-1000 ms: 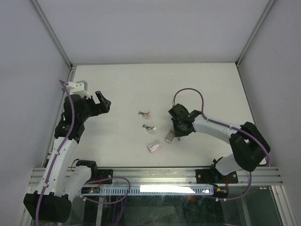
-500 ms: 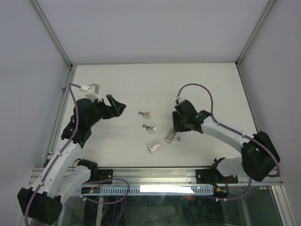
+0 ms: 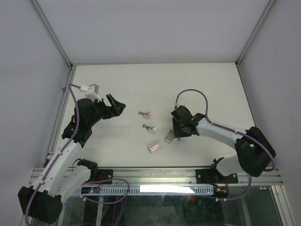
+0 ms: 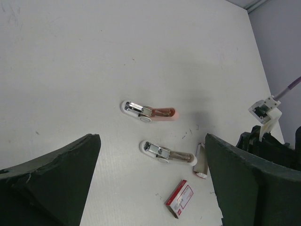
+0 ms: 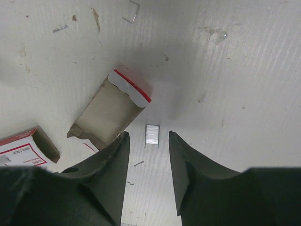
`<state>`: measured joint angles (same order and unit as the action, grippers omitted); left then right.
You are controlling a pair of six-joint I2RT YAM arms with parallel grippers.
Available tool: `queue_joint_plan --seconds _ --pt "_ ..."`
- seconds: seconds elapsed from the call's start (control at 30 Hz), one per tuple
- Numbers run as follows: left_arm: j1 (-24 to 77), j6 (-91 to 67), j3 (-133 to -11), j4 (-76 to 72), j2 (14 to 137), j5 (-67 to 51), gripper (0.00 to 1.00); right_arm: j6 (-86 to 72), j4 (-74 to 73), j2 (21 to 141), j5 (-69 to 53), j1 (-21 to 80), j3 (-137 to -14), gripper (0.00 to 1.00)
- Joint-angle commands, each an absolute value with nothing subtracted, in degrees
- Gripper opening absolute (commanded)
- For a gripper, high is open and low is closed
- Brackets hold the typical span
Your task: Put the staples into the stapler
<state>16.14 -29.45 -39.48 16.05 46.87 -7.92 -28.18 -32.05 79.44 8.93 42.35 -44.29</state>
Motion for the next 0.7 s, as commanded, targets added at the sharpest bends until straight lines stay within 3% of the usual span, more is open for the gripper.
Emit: queue_joint_plan --seconds 0.0,0.67 --pt "16.2 -29.6 -39.5 12.8 47.0 -7.4 0.97 -30.0 -31.4 80.1 11.3 42.8 -44.9 0.4" --pt "16.2 -29.8 -39.3 12.7 46.7 -7.1 0.98 -30.2 -30.9 84.2 12.3 43.0 -45.3 0.23"
